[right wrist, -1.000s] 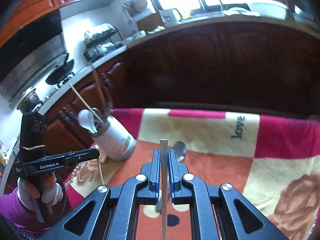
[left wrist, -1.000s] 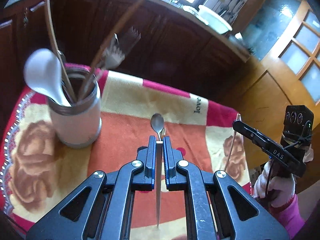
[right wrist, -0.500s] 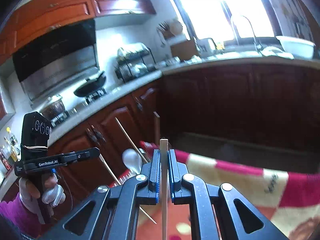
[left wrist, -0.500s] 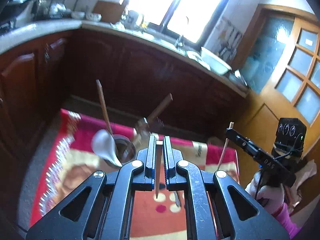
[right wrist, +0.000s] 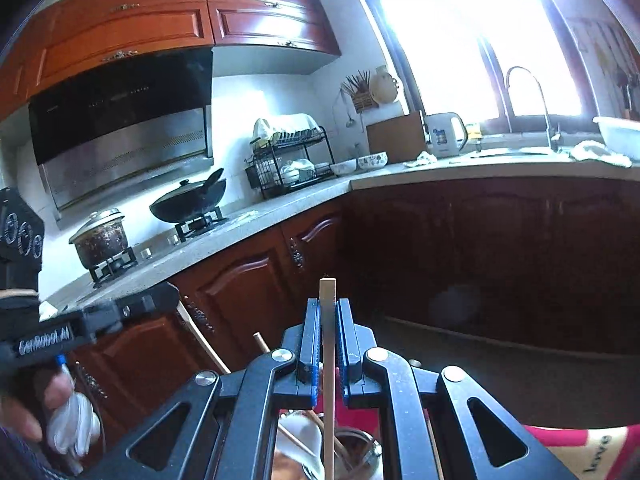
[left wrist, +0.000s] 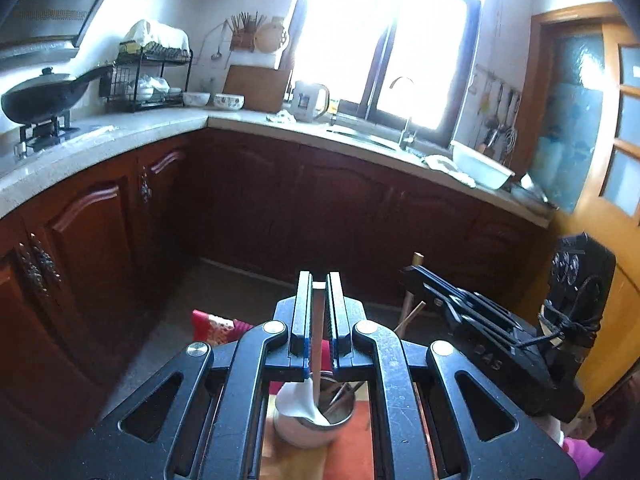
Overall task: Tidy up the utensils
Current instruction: 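Lift both chopsticks and carry them toward the white jar, then lower both chopsticks into the jar and open both grippers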
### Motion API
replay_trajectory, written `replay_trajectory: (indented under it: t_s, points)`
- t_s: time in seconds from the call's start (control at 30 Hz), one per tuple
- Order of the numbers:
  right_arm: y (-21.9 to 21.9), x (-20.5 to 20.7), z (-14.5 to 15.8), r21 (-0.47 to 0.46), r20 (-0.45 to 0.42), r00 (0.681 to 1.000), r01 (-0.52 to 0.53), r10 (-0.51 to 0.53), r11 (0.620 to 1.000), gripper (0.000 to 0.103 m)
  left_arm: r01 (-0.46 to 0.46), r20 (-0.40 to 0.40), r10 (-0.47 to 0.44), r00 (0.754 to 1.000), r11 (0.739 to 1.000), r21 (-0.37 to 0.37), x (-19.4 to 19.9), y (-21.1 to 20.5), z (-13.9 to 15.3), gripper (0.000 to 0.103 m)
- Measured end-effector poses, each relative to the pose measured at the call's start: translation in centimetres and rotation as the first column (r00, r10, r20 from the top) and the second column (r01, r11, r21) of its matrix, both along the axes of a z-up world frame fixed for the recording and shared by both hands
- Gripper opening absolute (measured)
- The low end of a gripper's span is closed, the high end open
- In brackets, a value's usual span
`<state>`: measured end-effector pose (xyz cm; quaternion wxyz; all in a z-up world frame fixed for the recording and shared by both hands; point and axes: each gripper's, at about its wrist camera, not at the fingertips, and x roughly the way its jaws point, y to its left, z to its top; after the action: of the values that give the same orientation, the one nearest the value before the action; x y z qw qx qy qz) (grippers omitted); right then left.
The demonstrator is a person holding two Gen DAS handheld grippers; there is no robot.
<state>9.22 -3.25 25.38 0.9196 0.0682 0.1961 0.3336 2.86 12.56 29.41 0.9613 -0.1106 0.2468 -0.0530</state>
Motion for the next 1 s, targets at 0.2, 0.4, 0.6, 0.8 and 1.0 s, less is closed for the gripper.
replay_trajectory:
  t_s: [0.2, 0.4, 0.6, 0.8, 1.0]
  points:
    - [1.6, 1.8, -2.3, -0.020, 0.007, 1.000, 0.011, -0.011, 1.000, 0.007, 0.016, -0.040, -0.017, 0.999, 0.999, -0.046, 2.4, 0.2, -2.5, 0.005]
    - [1.8, 1.7, -5.2, -0.081, -0.043, 0.999, -0.017, 0.013, 0.997, 0.006, 0.037, -0.085, -0.041, 0.996, 0.998, -0.053, 3.4, -1.0, -4.5, 0.005]
    - [1.3, 1.0, -7.9, -0.133, -0.094, 0.995, -0.041, 0.028, 0.990, 0.005, 0.026, -0.125, -0.031, 0.992, 0.999, -0.042, 3.5, -1.7, -6.8, 0.005]
    - [-0.2, 0.6, -9.3, -0.140, -0.174, 0.984, -0.069, 0.044, 0.988, 0.005, 0.027, -0.152, -0.034, 0.988, 0.998, -0.049, 3.6, -2.1, -8.1, 0.005]
    - [-0.3, 1.4, -8.0, -0.145, -0.192, 0.981, -0.060, 0.031, 0.988, 0.014, 0.032, -0.165, -0.040, 0.986, 0.998, -0.051, 3.2, -2.3, -8.5, 0.005]
